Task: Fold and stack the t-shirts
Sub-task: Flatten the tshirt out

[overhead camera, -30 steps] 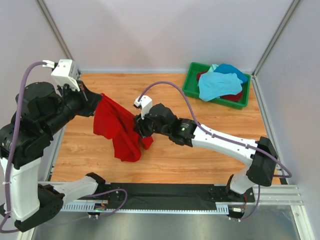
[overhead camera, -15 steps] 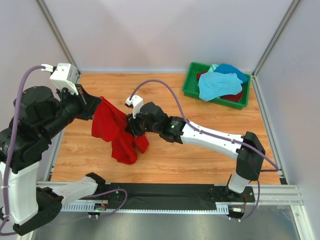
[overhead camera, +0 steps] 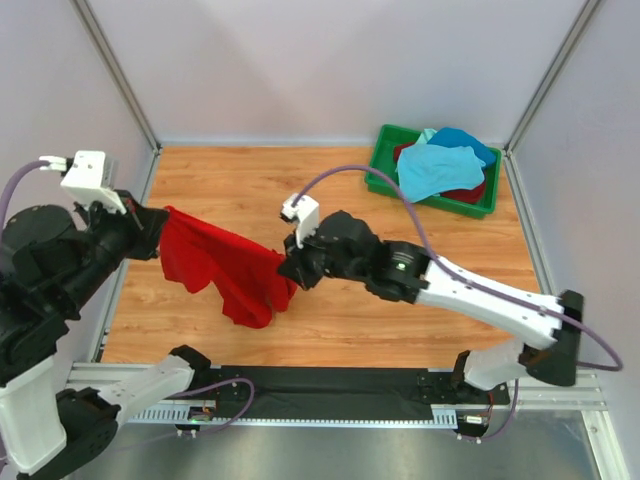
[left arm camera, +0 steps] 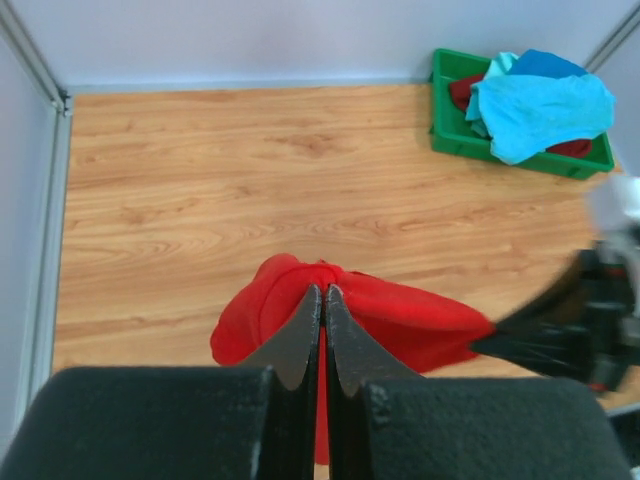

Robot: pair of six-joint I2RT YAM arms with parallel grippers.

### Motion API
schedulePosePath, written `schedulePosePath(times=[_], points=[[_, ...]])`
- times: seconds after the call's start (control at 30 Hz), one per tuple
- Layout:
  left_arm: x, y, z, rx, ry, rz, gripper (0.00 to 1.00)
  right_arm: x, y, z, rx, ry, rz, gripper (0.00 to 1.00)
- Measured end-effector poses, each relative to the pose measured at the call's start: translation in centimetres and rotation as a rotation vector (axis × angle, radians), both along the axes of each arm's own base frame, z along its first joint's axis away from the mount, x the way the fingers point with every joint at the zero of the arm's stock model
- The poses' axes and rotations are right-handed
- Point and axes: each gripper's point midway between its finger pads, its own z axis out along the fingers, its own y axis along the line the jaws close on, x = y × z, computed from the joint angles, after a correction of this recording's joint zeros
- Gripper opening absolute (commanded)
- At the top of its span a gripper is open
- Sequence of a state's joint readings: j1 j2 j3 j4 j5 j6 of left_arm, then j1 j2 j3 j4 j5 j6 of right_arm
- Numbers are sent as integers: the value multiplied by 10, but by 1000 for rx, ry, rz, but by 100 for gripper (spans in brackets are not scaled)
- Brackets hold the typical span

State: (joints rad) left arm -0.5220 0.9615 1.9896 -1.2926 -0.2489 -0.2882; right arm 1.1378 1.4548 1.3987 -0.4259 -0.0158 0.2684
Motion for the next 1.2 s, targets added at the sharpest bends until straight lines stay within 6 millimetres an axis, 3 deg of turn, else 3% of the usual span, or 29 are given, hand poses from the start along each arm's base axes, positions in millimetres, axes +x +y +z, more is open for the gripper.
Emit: schedulePosePath(times=[0.13,0.2,0.27,0.37,0.43,0.53,0.57,0.6,0.63,0.7,0.73,0.77,0.83,0.9,0.97,1.03,1.1,1.2], points=[[-21,16,-1,-4,-45,13,0,-52,-39,54,79,-10,49,0],[-32,23,-4,-13,-63,14,0,-67,-59,71,112,-2,47,0],[-35,24,-8,-17,-60,9,0,-65,-76,79,130,8,-3,0],[-12,8,-20,8,3,3,0,-37,-94,71,108,51,-134,0],[27,-11,-38,66,92,19,0,4,-111,49,60,99,-270,0],[114,-52,-82,193,269,49,1,80,-151,-2,-47,211,-517,0],[144,-65,-97,237,315,70,14,104,-167,-19,-78,252,-593,2],[181,-80,-118,287,370,95,20,128,-186,-39,-112,303,-673,8],[211,-89,-135,329,398,125,24,148,-206,-61,-156,356,-747,28],[272,-105,-191,427,476,206,38,172,-243,-102,-255,448,-868,38],[285,-107,-215,463,511,226,44,177,-265,-125,-329,495,-924,52],[288,-103,-243,511,566,243,54,175,-280,-140,-393,534,-957,57],[260,-82,-291,612,700,254,55,162,-295,-155,-493,580,-962,65],[218,-62,-310,637,767,234,58,149,-294,-152,-525,580,-939,72],[166,-43,-305,607,796,194,57,134,-286,-144,-521,550,-904,73],[132,-39,-286,509,748,147,57,107,-276,-138,-512,534,-849,73],[110,-45,-268,372,658,80,56,82,-265,-138,-504,530,-795,68],[95,-58,-275,267,627,2,53,53,-258,-153,-518,572,-750,59]])
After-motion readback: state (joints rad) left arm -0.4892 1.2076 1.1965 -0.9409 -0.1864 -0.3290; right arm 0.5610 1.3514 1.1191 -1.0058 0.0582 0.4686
